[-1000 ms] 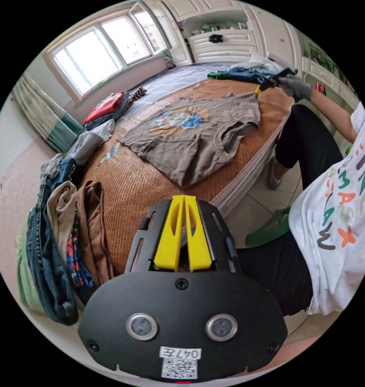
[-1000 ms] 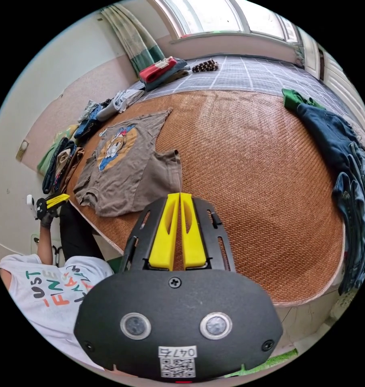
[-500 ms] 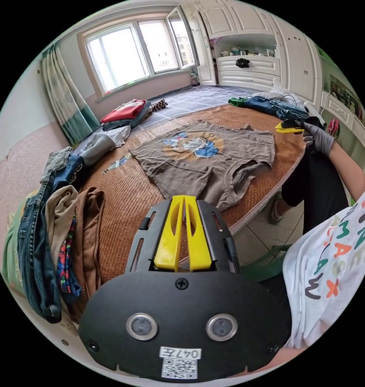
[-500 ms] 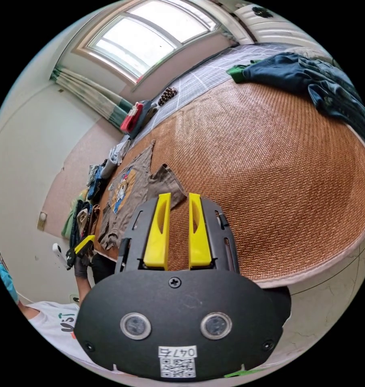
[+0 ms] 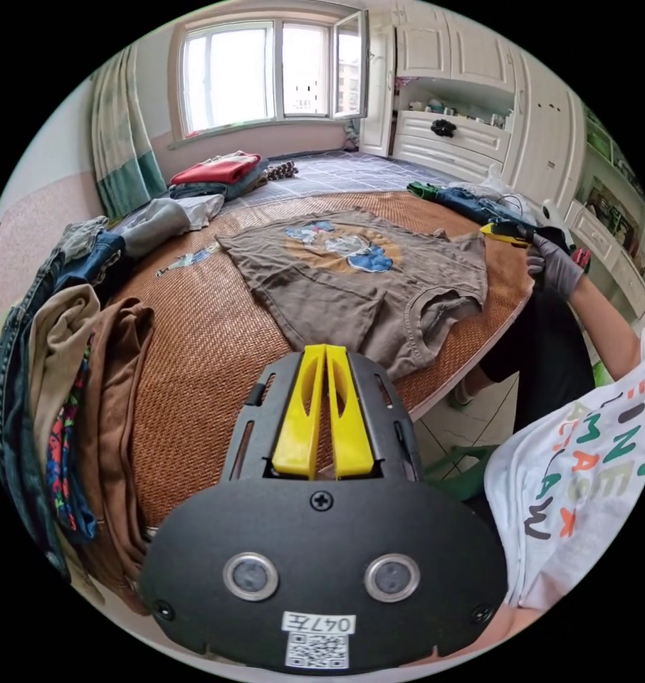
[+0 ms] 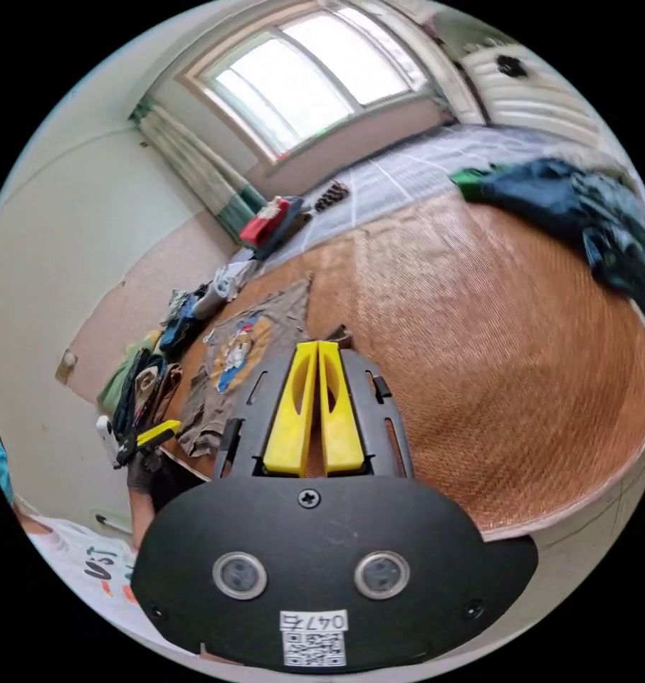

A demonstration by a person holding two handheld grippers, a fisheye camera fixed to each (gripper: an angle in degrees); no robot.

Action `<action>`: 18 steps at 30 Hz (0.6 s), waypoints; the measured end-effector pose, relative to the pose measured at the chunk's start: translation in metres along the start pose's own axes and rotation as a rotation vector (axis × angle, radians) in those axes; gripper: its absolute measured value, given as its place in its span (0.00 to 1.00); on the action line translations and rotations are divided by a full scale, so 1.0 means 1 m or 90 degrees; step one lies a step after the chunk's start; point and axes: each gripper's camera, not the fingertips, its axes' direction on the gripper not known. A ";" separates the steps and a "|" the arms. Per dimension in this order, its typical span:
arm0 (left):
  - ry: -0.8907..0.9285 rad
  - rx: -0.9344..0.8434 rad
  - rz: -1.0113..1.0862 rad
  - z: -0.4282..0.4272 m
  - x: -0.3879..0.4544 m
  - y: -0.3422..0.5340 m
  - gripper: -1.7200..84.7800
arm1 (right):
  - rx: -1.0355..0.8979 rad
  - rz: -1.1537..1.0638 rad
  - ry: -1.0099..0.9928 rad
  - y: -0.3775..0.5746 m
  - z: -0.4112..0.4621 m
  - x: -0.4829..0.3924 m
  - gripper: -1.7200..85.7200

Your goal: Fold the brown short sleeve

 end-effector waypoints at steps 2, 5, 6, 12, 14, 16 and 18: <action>0.014 0.017 -0.010 0.003 0.004 0.011 0.01 | -0.022 -0.082 -0.012 -0.031 0.000 -0.044 0.01; 0.032 0.034 -0.022 0.006 0.011 0.023 0.01 | -0.107 -0.211 -0.044 -0.070 0.023 -0.116 0.01; 0.033 0.037 -0.022 0.006 0.013 0.025 0.01 | -0.160 -0.251 -0.052 -0.078 0.041 -0.139 0.01; 0.047 0.064 -0.014 0.011 0.040 0.035 0.01 | -0.437 -0.399 -0.002 -0.106 0.101 -0.199 0.08; 0.062 0.079 0.005 0.013 0.056 0.036 0.01 | -0.489 -0.479 0.032 -0.153 0.074 -0.234 0.07; 0.057 0.076 0.024 0.018 0.070 0.034 0.01 | -0.559 -0.580 0.120 -0.237 0.031 -0.298 0.05; 0.037 0.065 0.051 0.024 0.087 0.031 0.01 | -0.632 -0.620 0.179 -0.296 0.013 -0.347 0.04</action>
